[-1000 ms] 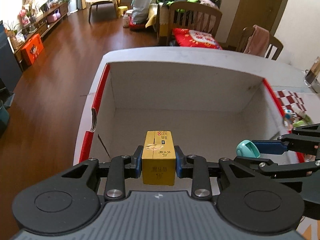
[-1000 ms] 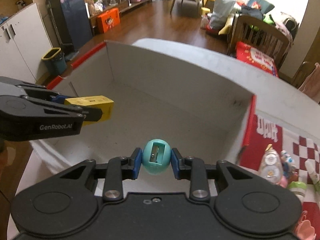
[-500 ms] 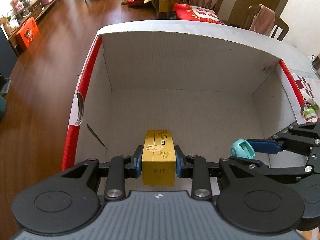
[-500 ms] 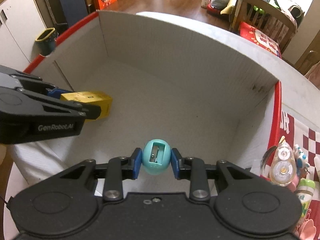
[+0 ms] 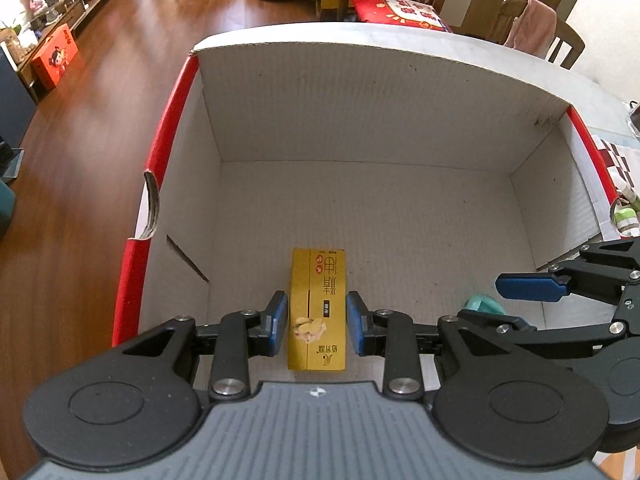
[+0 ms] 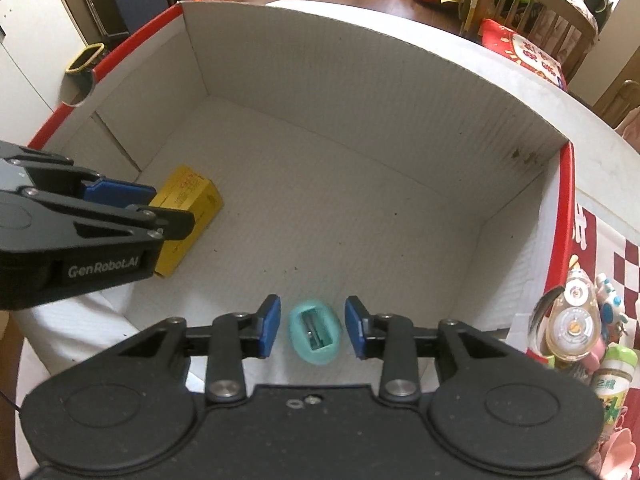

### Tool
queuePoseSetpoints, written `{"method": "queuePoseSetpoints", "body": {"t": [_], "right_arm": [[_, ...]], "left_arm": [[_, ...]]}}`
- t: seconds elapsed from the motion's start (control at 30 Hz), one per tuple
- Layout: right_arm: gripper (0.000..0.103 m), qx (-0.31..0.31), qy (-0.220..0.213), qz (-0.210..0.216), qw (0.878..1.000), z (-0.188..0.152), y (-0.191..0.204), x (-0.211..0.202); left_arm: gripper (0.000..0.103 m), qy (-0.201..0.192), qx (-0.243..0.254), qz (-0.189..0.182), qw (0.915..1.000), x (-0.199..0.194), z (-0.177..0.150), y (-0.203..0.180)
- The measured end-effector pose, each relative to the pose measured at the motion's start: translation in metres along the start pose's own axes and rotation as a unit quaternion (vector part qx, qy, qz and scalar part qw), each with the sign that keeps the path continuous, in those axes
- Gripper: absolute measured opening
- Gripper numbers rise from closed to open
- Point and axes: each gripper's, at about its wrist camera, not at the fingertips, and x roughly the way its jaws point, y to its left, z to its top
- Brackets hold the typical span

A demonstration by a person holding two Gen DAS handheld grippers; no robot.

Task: Organize rigid objects
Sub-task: 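Open both tools to release the yellow box and sharpener in the shoebox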

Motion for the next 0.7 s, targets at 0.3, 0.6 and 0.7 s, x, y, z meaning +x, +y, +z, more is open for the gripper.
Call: {"method": "queuePoseSetpoints", "body": {"t": [0.3,0.6,0.7], "right_arm": [[0.056,0.004,-0.042,0.017,0.999,-0.012,-0.005,-0.028],[0.062,0.003,-0.080,0.032,0.996,-0.020,-0.015,-0.058],[0.065,0.004,-0.094,0.036,0.995,-0.026,-0.017,-0.070]], "left_arm": [[0.041,-0.023,-0.003,0.007,0.9997,-0.019,-0.005,0.000],[0.049,-0.068,0.009,0.026,0.9973,-0.052,-0.012,-0.011],[0.049,-0.078,0.001,0.021,0.9968,-0.062,-0.015,-0.012]]}}
